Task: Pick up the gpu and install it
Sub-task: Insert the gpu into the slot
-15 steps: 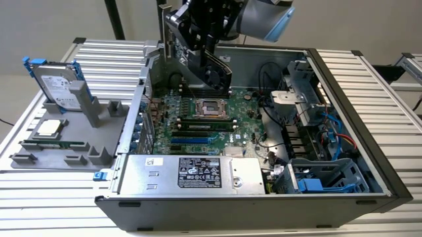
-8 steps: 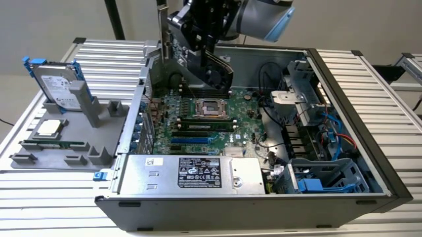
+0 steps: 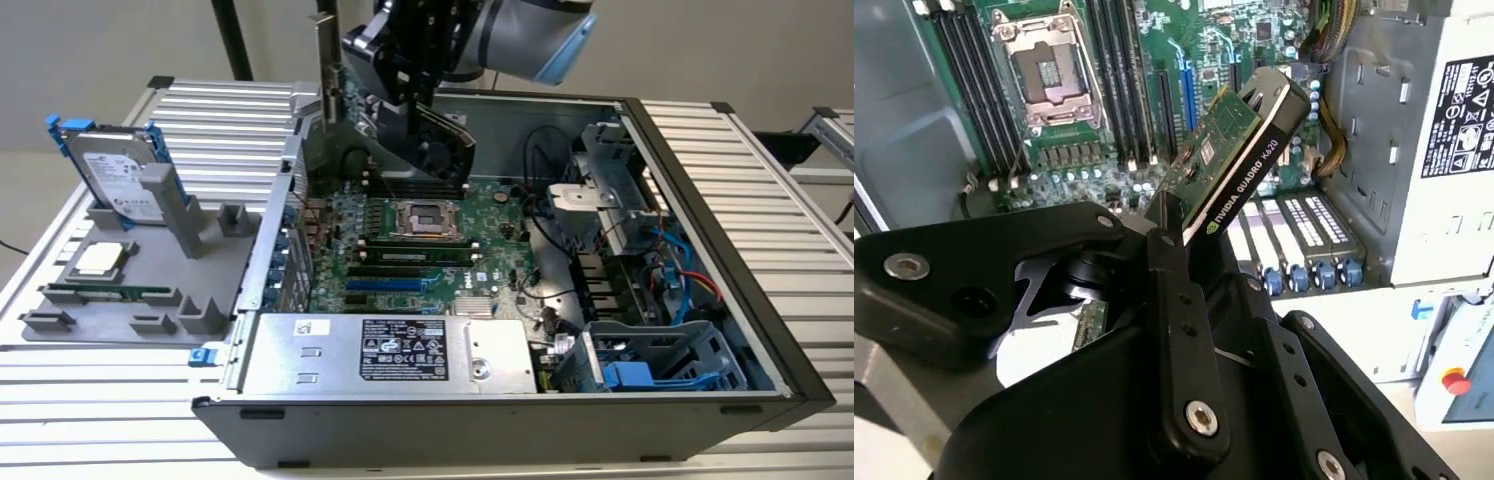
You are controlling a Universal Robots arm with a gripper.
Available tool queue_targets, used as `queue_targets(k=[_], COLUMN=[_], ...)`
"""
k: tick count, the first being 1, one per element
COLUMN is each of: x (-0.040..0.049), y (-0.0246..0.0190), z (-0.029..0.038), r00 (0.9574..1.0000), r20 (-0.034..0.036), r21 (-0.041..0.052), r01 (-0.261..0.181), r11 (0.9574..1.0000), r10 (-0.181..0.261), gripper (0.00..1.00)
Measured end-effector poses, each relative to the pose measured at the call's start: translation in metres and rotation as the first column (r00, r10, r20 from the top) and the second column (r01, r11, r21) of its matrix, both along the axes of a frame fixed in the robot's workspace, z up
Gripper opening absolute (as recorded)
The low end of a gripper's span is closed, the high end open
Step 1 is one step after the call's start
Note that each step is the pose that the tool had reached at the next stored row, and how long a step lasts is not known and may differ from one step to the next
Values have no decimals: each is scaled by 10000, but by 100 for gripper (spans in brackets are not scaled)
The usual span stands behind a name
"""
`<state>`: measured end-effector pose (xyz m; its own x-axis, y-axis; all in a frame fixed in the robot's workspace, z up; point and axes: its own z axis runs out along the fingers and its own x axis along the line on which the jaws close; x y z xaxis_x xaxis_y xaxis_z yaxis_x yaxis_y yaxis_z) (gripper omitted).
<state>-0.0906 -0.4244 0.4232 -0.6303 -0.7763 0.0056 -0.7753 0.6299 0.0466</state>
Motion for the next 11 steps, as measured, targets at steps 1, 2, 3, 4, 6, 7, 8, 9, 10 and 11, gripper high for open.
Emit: queue_targets(k=[1, 2, 3, 4, 6, 7, 8, 9, 10, 11], x=[0, 0, 0, 0, 0, 0, 0, 0, 0, 0], y=[0, 0, 0, 0, 0, 0, 0, 0, 0, 0], z=[0, 0, 0, 0, 0, 0, 0, 0, 0, 0], r00=[10000, 9998, 9996, 9992, 9982, 9975, 9967, 9958, 9948, 9938], r20=[0, 0, 0, 0, 0, 0, 0, 0, 0, 0], r21=[1, 0, 0, -1, 0, 0, 0, 0, 0, 0], r01=[-92, -192, -296, -389, -592, -708, -808, -912, -1014, -1113], r11=[10000, 9998, 9996, 9992, 9982, 9975, 9967, 9958, 9948, 9938], r10=[92, 192, 296, 389, 592, 708, 808, 912, 1014, 1113], gripper=[0, 0, 0, 0, 0, 0, 0, 0, 0, 0])
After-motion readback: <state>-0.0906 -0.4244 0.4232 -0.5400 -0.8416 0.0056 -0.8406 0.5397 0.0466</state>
